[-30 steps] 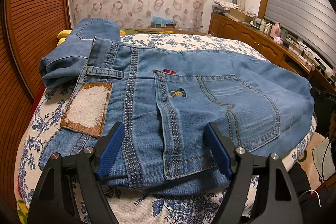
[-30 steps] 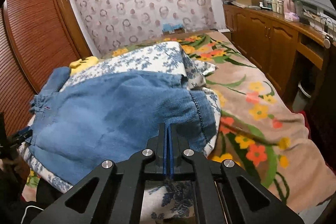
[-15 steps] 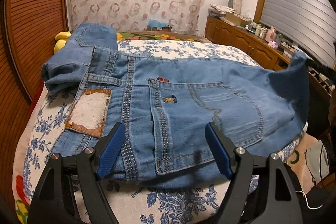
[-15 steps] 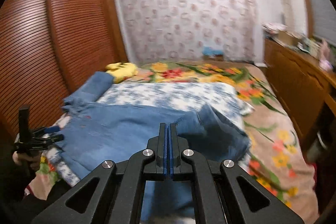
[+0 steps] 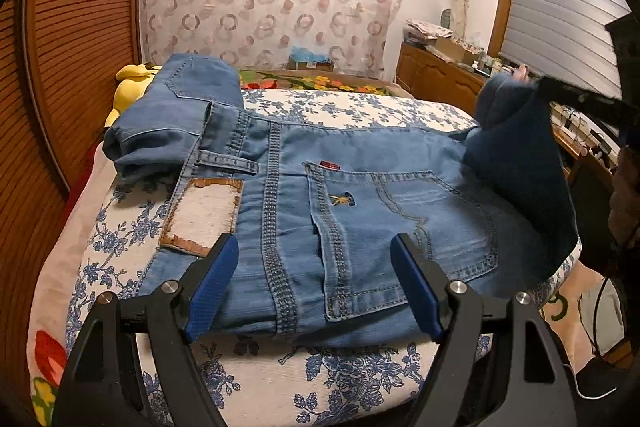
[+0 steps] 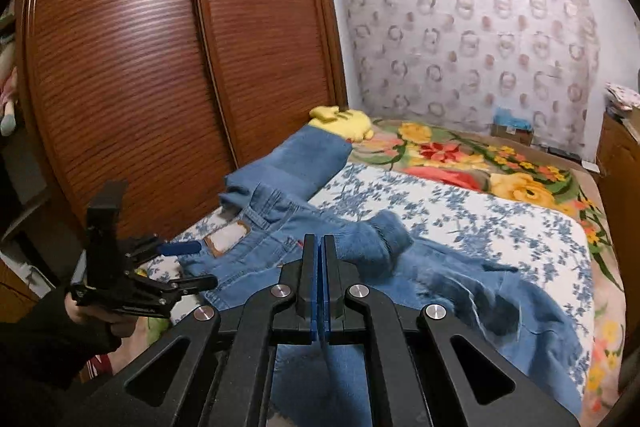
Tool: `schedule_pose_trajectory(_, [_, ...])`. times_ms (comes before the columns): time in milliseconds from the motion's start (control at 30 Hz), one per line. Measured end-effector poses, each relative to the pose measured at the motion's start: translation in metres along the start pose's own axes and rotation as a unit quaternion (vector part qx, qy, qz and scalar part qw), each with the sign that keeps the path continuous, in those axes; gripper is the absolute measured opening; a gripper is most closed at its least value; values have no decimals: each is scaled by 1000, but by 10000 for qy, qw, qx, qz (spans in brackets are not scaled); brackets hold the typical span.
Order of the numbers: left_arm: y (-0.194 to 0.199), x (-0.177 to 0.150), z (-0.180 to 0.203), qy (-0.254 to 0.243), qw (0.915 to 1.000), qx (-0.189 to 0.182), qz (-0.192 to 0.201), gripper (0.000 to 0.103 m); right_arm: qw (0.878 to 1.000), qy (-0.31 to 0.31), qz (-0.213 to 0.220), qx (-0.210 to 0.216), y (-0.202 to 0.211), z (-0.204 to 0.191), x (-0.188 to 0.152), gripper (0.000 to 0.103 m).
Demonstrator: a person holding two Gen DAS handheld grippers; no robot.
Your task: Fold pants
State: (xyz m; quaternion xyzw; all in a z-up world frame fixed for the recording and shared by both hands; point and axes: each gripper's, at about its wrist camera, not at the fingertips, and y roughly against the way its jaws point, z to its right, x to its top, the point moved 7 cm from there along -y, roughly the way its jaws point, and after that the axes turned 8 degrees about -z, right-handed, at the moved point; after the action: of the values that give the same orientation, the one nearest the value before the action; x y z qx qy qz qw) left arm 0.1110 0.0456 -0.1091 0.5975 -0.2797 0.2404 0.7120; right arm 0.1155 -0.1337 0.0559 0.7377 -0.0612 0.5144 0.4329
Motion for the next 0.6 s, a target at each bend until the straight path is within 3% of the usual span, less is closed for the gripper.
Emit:
schedule_pose_trajectory(167, [-1, 2, 2, -52, 10000, -52, -9, 79, 9995, 50, -241, -181, -24, 22, 4, 6])
schedule_pose_trajectory(233, [-3, 5, 8, -87, 9999, -96, -4, 79, 9992, -11, -256, -320, -26, 27, 6, 16])
schedule_pose_trajectory(300, [-5, 9, 15, -125, 9998, -138, 19, 79, 9988, -73, -244, -418, -19, 37, 4, 43])
schedule_pose_trajectory(333, [-5, 12, 20, -145, 9998, -164, 32, 79, 9985, -93, -224, -481, -16, 42, 4, 48])
schedule_pose_trajectory(600, [-17, 39, 60, -426, 9979, -464, 120, 79, 9931, -306, -368, -1074, -17, 84, -8, 51])
